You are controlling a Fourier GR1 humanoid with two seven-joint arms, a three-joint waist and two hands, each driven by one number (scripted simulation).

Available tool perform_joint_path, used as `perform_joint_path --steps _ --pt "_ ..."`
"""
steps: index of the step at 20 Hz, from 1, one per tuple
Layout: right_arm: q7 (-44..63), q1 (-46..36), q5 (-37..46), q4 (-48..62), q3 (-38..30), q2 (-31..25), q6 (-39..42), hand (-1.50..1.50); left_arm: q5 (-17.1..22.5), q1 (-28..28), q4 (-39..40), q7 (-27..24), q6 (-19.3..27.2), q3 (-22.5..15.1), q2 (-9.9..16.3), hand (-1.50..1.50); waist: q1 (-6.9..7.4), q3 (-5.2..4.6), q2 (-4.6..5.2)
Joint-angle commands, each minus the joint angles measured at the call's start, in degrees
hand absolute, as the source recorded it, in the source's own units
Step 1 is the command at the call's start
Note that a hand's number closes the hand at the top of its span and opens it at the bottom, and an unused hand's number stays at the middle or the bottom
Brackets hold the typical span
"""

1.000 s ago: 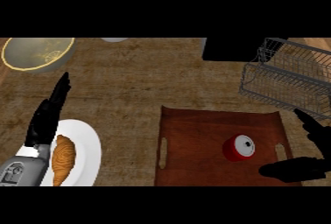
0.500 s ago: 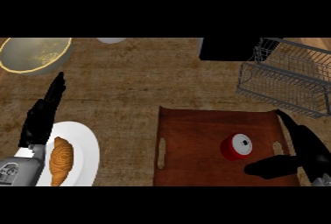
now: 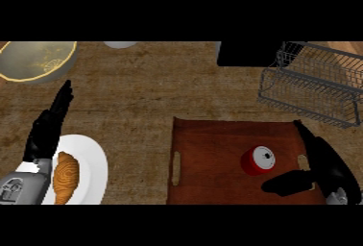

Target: Pick the can from the tray and place it in the tiered basket

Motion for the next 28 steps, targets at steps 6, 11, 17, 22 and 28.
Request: perform_joint_path --steps 6,11,17,22,28 --pt "13.6 -1.8 0.4 2.6 0.9 4.0 -0.5 -1.50 0.0 1.5 -0.4 -1.3 -0.5 1.1 -0.3 0.00 -0.34 0.00 -0.13" --pt "13.6 -2.3 0.9 5.1 1.9 6.2 -0.2 -1.50 -0.6 0.4 -0.5 0.5 -0.3 0.8 -1.1 0.00 -0.36 0.05 -0.04" --pt "13.6 -2.0 2.7 7.7 3.5 10.9 -1.0 -1.50 -1.4 0.1 -0.1 -0.5 -0.3 0.8 -2.0 0.00 -0.20 0.09 0.00" --pt "12.2 -1.6 4.0 11.5 3.8 14.3 -1.7 -1.50 -2.3 2.1 -3.5 1.4 -0.5 0.9 -1.0 0.00 0.03 0.14 -0.13" --pt "10.3 -4.7 0.8 17.5 1.1 18.8 1.3 -1.50 -1.4 -1.3 0.1 1.9 -2.1 2.9 -0.7 0.00 -0.09 0.13 0.12"
